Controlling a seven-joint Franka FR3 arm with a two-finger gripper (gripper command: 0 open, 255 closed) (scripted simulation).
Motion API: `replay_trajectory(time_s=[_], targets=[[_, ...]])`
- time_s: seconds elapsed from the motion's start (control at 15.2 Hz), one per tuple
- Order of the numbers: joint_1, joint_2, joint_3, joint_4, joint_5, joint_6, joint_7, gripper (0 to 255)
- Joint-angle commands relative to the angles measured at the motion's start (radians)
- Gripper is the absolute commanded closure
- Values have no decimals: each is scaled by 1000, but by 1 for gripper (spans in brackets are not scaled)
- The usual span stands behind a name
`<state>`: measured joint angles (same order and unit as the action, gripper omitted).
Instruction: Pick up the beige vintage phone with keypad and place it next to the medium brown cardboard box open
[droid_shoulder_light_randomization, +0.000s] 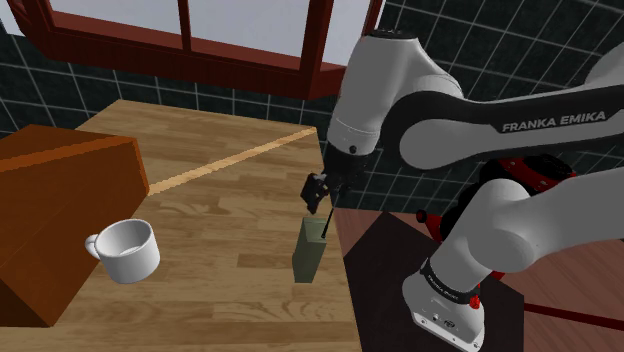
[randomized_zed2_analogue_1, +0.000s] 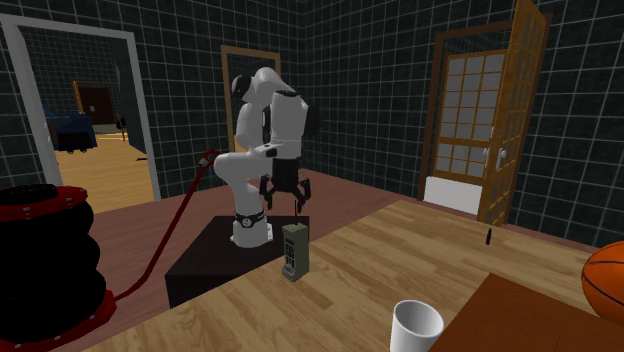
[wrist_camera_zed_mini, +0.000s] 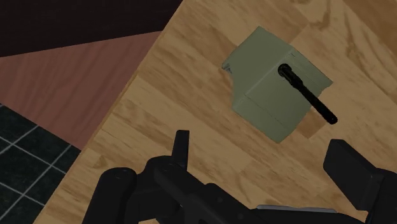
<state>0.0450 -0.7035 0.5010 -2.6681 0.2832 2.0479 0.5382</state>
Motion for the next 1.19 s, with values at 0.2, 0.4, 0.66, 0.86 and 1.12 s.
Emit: replay_trajectory(time_s=[0.2,0.4,0.66,0.86,1.12], targets=[[-22,102,95,-26,13,142,84,0],[-28,131,111,-48,15,194,87,0],[-34,160,125,-66,15,240,90,0],[-35,160,125,-66,15,240,90,0],[-35,160,125,-66,15,240,90,255]])
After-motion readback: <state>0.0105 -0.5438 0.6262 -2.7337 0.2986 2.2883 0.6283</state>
